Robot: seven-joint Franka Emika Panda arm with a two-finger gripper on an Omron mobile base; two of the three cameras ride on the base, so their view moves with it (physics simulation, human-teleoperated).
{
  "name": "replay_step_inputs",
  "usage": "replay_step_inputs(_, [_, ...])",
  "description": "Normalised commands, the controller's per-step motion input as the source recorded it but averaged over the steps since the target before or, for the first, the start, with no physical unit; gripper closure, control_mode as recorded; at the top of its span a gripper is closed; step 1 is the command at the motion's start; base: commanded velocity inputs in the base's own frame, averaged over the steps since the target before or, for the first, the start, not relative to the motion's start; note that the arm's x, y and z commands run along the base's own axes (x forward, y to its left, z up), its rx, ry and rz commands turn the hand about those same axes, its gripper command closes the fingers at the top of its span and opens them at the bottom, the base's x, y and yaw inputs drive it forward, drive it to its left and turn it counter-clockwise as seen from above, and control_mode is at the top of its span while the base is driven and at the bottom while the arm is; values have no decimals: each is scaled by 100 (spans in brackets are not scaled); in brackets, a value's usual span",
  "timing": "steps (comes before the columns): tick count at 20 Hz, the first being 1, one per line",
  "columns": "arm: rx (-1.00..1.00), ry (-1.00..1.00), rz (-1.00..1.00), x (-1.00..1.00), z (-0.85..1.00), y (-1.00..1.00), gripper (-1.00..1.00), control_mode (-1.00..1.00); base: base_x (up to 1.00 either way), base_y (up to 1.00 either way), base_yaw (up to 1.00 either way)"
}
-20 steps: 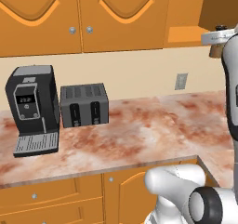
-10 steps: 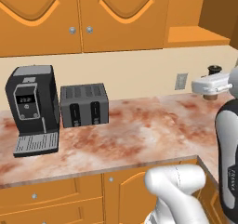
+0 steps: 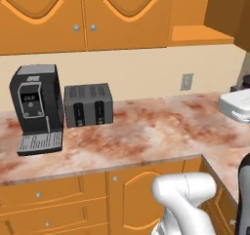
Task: Retrieve the shaker from the cabinet and place it next the steak on a plate on the dining table.
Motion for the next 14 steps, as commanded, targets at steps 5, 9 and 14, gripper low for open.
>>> replay_step_inputs(5, [0, 0, 0, 0, 0, 0, 100, 100, -89, 85, 21])
replay_step_inputs(9, [0, 0, 0, 0, 0, 0, 100, 100, -14, 53, 76])
replay_step_inputs(14, [0, 0, 0, 0, 0, 0, 100, 100, -1, 0, 100])
